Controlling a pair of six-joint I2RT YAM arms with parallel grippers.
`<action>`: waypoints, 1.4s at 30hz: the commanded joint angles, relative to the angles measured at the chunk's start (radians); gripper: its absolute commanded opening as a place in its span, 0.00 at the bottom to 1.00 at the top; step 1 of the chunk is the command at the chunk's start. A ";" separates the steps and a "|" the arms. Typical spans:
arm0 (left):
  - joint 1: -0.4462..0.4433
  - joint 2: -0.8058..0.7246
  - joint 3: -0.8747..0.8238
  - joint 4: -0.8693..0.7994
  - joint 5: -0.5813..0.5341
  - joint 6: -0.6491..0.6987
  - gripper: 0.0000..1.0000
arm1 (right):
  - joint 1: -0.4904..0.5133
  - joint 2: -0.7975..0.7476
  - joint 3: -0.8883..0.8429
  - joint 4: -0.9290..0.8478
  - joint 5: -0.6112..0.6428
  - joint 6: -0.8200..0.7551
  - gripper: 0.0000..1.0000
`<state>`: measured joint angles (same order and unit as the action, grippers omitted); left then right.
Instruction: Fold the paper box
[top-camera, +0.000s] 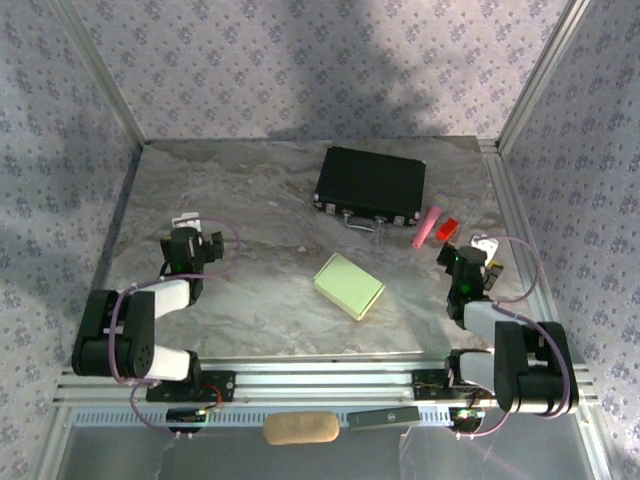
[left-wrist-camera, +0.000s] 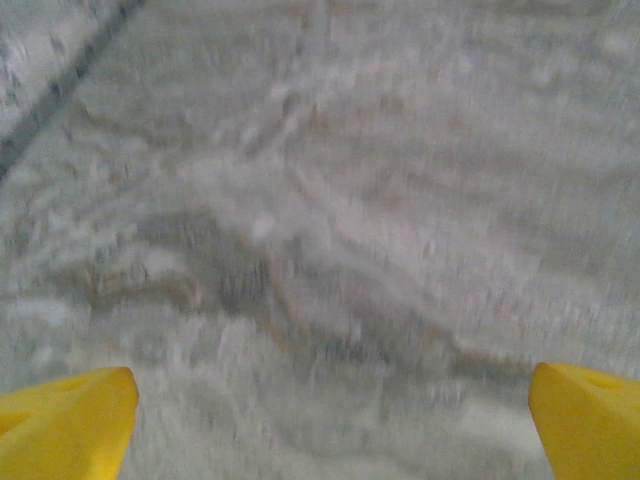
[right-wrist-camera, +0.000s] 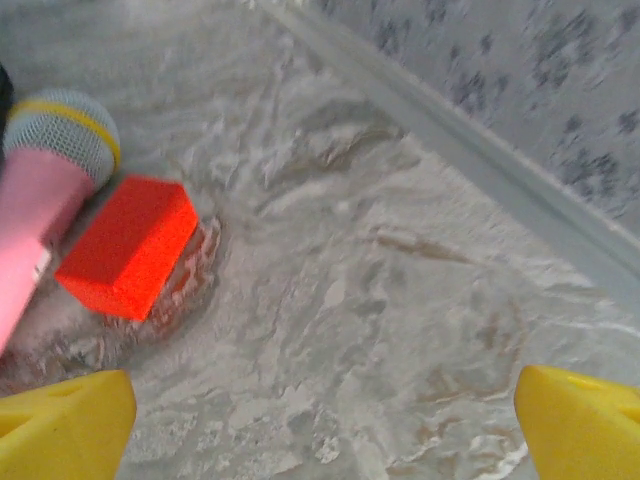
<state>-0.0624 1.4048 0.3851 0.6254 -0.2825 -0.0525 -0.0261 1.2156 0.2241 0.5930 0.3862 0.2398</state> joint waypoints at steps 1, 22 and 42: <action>0.039 0.171 -0.098 0.499 0.057 0.020 1.00 | -0.012 0.018 0.053 0.098 -0.100 -0.059 0.99; 0.050 0.126 0.003 0.236 0.027 -0.018 1.00 | 0.017 0.304 0.155 0.235 -0.200 -0.238 0.99; 0.050 0.126 0.002 0.237 0.027 -0.018 1.00 | 0.005 0.302 0.155 0.232 -0.252 -0.244 0.99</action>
